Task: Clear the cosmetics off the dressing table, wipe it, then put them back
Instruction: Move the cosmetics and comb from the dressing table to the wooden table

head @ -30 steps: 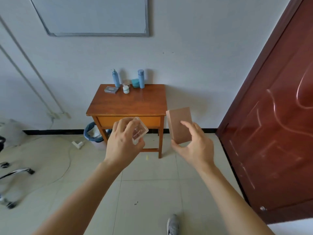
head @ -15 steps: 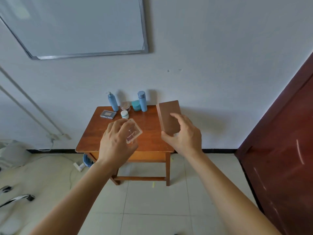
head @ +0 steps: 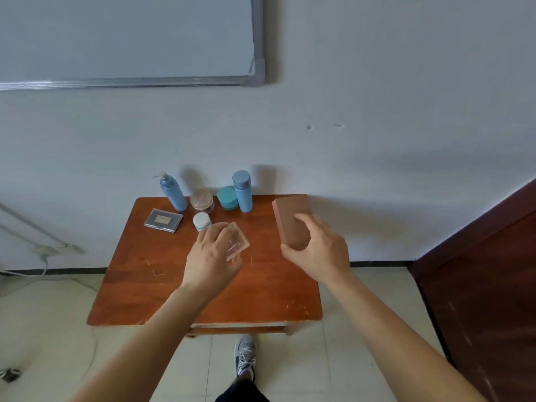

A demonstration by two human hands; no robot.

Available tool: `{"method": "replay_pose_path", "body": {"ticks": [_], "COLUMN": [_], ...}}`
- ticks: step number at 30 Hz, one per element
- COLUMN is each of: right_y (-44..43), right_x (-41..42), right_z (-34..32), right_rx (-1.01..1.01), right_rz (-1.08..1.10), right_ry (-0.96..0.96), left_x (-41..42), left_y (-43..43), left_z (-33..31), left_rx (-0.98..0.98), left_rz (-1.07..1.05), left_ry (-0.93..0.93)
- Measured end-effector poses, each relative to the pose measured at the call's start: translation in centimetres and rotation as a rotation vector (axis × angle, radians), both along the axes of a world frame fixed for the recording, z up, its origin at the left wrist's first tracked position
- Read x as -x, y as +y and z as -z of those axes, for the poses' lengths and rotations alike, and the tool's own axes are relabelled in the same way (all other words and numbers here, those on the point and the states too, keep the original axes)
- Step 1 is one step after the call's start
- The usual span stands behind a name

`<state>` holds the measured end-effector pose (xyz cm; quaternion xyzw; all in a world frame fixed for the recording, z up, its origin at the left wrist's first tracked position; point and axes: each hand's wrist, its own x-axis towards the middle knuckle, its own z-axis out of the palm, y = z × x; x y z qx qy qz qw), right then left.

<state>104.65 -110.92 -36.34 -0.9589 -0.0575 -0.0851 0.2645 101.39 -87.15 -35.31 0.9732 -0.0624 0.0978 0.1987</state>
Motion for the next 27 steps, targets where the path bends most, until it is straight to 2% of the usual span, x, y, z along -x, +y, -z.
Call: {"method": "replay_pose_path", "body": {"ticks": [8,15,23,27], "right_y": [6.3,9.5,11.2,11.0], "right_x": [-11.2,-16.2,-17.3,-16.4], "right_z": [6.6,10.8,13.2,12.9], "right_rx": [0.105,0.196,0.274,0.307], "right_rz": [0.122,0.174,0.186,0.164], "right_ry": [0.251,0.44,0.443,0.527], "left_x": [-13.6,-18.6,-19.5,-18.6], "left_y": [5.0,6.4,6.4,6.8], "left_z": [8.0,12.9,14.4,13.9], "left_rx": [-0.017,-0.055,-0.092,-0.116], "left_rz": [0.148,0.225,0.235,0.266], "left_ry": [0.279,0.478,0.539,0.496]}}
